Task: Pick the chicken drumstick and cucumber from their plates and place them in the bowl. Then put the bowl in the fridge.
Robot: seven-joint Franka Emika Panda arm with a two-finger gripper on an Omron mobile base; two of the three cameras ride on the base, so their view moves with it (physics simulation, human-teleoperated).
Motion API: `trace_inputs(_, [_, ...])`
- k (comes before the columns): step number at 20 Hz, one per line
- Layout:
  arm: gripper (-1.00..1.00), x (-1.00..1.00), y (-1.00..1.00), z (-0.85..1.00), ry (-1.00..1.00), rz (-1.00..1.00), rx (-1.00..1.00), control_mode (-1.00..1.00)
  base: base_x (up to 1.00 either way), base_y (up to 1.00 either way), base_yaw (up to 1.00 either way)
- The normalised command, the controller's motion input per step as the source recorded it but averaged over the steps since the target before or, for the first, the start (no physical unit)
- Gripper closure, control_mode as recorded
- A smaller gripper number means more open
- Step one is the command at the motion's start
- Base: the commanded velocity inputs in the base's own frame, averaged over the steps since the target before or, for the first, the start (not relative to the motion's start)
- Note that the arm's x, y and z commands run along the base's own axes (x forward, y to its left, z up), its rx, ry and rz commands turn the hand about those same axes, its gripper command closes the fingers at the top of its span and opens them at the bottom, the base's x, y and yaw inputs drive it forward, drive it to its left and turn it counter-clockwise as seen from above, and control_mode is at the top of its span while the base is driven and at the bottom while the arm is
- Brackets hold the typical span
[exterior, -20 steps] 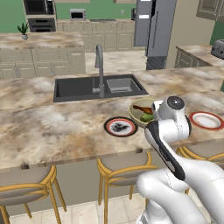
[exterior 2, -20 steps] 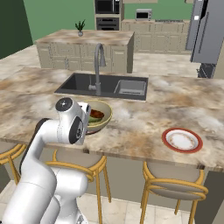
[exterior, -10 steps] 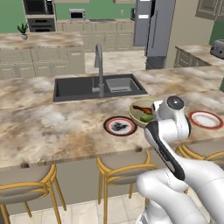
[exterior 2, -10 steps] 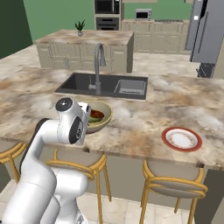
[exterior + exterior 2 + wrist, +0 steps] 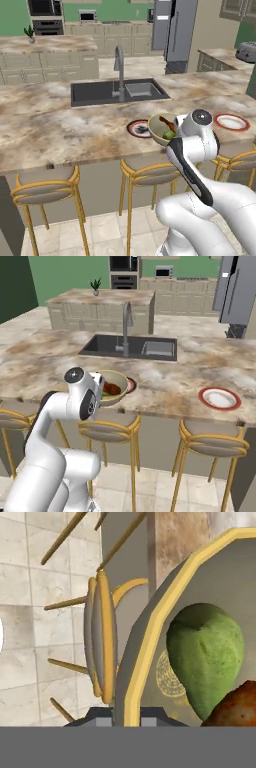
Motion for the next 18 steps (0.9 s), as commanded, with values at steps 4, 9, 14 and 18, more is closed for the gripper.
trace_inputs(4, [1.0,0.0,0.0,0.0,0.0,0.0,0.0,1.0,-0.02,0.94,0.0])
trace_inputs(9, [1.0,0.0,0.0,0.0,0.0,0.0,0.0,1.0,0.03,0.94,0.0])
trace_inputs(14, [1.0,0.0,0.0,0.0,0.0,0.0,0.0,1.0,0.11,0.94,0.0])
trace_inputs(18, [1.0,0.0,0.0,0.0,0.0,0.0,0.0,1.0,0.14,0.94,0.0])
